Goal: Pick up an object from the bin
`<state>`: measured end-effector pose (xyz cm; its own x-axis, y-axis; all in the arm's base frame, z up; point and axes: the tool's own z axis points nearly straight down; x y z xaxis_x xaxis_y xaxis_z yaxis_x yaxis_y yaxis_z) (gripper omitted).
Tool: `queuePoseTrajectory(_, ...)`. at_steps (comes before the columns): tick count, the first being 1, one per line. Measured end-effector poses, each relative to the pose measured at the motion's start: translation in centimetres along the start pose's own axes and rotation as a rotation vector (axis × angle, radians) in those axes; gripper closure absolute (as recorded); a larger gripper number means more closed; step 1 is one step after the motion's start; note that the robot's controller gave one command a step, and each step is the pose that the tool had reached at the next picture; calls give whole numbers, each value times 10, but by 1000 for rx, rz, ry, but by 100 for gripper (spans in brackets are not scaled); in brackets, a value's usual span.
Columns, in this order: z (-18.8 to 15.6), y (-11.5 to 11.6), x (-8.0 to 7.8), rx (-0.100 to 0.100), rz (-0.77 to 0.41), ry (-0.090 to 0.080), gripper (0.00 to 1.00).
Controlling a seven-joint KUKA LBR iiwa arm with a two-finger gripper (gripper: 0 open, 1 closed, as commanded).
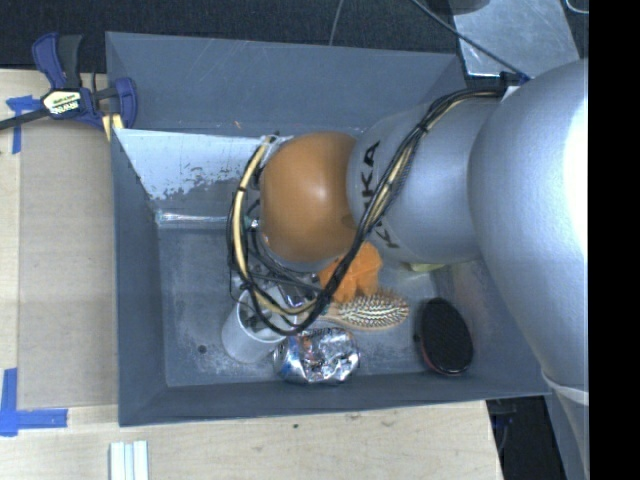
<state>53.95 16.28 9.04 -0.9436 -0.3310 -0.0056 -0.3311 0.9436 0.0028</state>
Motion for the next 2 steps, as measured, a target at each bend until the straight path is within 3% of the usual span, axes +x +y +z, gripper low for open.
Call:
queuePoseTrajectory(1,-86,11,-23,-1,177,-11,100)
queuePoseTrajectory(2,-253,26,-60,-2,160,-24,100)
